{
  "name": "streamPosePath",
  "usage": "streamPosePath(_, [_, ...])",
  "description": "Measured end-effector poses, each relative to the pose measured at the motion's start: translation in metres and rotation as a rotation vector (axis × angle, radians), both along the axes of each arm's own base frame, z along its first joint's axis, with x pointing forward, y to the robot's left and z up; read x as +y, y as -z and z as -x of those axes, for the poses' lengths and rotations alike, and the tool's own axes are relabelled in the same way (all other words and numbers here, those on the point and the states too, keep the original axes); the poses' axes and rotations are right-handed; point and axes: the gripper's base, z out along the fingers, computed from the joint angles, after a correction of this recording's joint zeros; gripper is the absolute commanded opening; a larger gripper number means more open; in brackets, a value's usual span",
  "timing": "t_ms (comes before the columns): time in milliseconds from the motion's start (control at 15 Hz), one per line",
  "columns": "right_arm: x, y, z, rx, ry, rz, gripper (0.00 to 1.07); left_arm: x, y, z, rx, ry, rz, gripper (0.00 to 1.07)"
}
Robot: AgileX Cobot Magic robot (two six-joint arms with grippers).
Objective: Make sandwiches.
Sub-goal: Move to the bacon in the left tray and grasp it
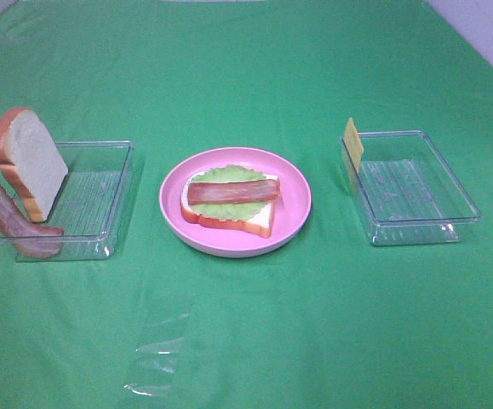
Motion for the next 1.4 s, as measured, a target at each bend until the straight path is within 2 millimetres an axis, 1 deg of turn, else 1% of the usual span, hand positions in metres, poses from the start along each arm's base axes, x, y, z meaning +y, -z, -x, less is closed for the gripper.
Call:
streamPosePath(333, [0.000, 0.000, 0.000, 0.000, 0.000, 0.000, 0.87, 0.002, 0.000, -0.001, 0.006, -0.021, -0.016, 0.98])
streamPosePath(467, [0.000, 0.000, 0.000, 0.000, 0.000, 0.000, 0.87, 0.004, -0.004, -0.009, 0.054, -0.035, -0.001, 0.98])
streamPosePath(600, [0.000, 0.000, 0.000, 0.000, 0.000, 0.000, 0.87, 0.005, -0.015, -0.019, 0.088, -0.048, 0.017, 0.98])
streamPosePath(667, [0.000, 0.000, 0.000, 0.000, 0.000, 0.000, 0.87, 0.007, -0.030, -0.043, 0.151, -0.073, 0.057, 0.98])
streamPosePath(800, [0.000, 0.000, 0.000, 0.000, 0.000, 0.000, 0.87, 0.009, -0.039, -0.072, 0.213, -0.111, 0.114, 0.98])
streamPosePath(867, [0.000, 0.000, 0.000, 0.000, 0.000, 0.000, 0.87, 0.011, -0.041, -0.092, 0.286, -0.126, 0.131, 0.98])
streamPosePath(933, [0.000, 0.000, 0.000, 0.000, 0.000, 0.000, 0.87, 0.012, -0.040, -0.113, 0.361, -0.133, 0.136, 0.98])
streamPosePath(1000, [0.000, 0.000, 0.000, 0.000, 0.000, 0.000, 0.87, 0.013, -0.039, -0.123, 0.401, -0.136, 0.137, 0.98])
streamPosePath(1200, [0.000, 0.000, 0.000, 0.000, 0.000, 0.000, 0.87, 0.017, -0.039, -0.179, 0.576, -0.138, 0.136, 0.98])
streamPosePath(1267, [0.000, 0.000, 0.000, 0.000, 0.000, 0.000, 0.87, 0.018, -0.033, -0.199, 0.633, -0.134, 0.130, 0.98])
streamPosePath(1333, [0.000, 0.000, 0.000, 0.000, 0.000, 0.000, 0.87, 0.019, -0.027, -0.225, 0.690, -0.118, 0.121, 0.98])
streamPosePath(1400, [0.000, 0.000, 0.000, 0.000, 0.000, 0.000, 0.87, 0.020, -0.020, -0.238, 0.725, -0.101, 0.115, 0.98])
